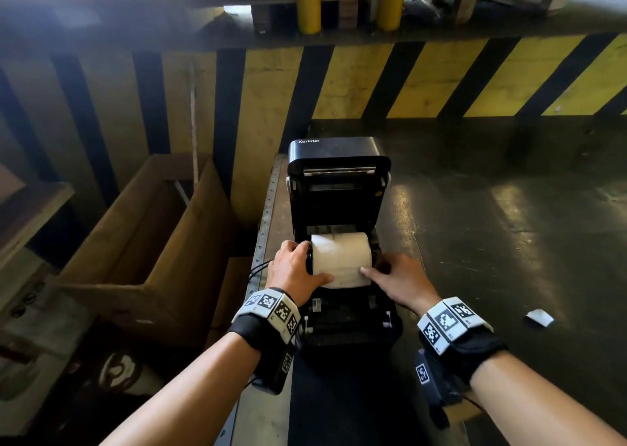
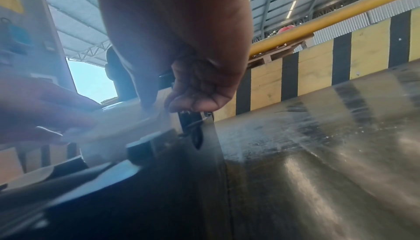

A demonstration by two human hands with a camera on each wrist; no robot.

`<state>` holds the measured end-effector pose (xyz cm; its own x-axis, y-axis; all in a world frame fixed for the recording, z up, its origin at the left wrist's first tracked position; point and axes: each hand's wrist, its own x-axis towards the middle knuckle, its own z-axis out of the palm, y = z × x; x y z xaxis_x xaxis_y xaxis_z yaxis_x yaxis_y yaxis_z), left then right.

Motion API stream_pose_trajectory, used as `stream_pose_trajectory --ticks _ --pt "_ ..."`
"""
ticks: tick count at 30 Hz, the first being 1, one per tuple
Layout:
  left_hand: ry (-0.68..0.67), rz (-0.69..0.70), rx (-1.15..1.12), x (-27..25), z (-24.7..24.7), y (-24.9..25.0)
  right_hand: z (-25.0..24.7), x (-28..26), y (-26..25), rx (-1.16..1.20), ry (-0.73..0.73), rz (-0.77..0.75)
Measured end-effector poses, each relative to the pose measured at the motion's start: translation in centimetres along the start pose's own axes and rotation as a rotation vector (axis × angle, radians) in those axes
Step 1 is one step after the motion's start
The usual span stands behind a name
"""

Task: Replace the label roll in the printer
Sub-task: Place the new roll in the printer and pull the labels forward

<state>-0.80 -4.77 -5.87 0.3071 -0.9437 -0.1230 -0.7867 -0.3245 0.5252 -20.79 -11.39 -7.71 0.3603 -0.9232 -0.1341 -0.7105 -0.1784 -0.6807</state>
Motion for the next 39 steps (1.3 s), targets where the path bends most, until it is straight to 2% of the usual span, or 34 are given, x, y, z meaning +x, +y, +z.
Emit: stream_pose_trajectory --ticks 4,11,17,26,32,35,39 --pt "0.034 -0.104 -0.26 -0.3 -0.6 -0.1 0.4 0.0 0.1 0.075 0.013 0.057" --pt "0.019 -0.107 -0.286 -0.9 -0.2 -0.6 0.3 0.0 0.5 0.141 0.018 0.078" --pt "-0.051 -0.103 -0.271 -1.2 0.3 -1.2 0.6 -0.4 1.0 0.166 0.015 0.075" --pt "-0.095 -0.113 -0.139 -0.8 1.6 -1.9 0.8 -1.2 0.4 -0.051 -0.07 0.036" --pt "-0.156 -0.091 -0.24 -0.4 1.2 -2.5 0.4 -0.9 0.3 -0.043 -0.126 0.028" --pt "-0.161 -0.091 -0.225 -0.2 1.3 -2.6 0.2 -0.7 0.4 -0.046 -0.155 0.041" --pt "-0.236 -0.055 -0.198 -0.1 0.7 -2.4 0.0 -0.4 0.5 -0.06 -0.194 0.065"
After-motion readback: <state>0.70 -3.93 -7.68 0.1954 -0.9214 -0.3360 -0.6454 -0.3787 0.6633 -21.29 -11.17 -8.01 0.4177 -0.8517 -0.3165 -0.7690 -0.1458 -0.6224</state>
